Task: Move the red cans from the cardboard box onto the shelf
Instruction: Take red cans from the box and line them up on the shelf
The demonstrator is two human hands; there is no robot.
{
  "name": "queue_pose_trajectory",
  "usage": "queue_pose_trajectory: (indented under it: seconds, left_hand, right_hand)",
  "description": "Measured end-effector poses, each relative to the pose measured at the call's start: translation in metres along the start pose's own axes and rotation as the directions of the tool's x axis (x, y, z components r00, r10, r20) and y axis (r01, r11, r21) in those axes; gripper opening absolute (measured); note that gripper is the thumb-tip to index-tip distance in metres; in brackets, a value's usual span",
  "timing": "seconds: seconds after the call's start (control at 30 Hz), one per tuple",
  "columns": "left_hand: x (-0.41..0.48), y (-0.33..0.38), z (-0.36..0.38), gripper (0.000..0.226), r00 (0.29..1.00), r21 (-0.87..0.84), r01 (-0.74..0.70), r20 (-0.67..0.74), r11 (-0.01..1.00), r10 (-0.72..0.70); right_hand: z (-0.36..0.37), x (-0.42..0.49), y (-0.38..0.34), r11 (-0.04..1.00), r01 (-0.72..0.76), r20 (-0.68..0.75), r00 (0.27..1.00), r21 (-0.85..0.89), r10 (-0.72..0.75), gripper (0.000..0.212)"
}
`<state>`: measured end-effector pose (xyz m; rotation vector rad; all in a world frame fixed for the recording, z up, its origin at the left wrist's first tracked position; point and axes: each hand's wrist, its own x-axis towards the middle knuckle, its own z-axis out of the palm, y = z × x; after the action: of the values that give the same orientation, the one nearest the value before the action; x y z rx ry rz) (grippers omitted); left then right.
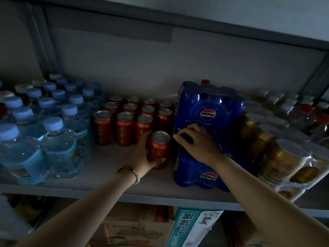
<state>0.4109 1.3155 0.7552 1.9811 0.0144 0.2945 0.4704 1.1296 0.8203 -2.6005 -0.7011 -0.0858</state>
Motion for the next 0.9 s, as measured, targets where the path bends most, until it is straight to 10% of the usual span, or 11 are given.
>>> queue_pose_trajectory:
  seconds: [0.1, 0.27, 0.9]
  left_hand:
    - [0.001, 0.01, -0.015, 0.092, 0.972, 0.323, -0.232, 0.05, 0.917, 0.229]
    - [0.025, 0.014, -0.03, 0.069, 0.858, 0.776, -0.434, 0.202, 0.457, 0.472]
    - [0.08, 0.008, -0.006, 0.074, 0.935, 0.794, -0.299, 0.133, 0.53, 0.328]
  right_hand:
    - [0.003, 0.006, 0.0, 1.0, -0.014, -0.049, 0.999, 0.022, 0.015, 0.041]
    - [0.005, 0.005, 0.001, 0.999, 0.012, -0.065, 0.998, -0.047, -0.015, 0.045]
    - [0.009, 0.007, 0.006, 0.994, 0.052, -0.104, 0.993, -0.092, -0.061, 0.032]
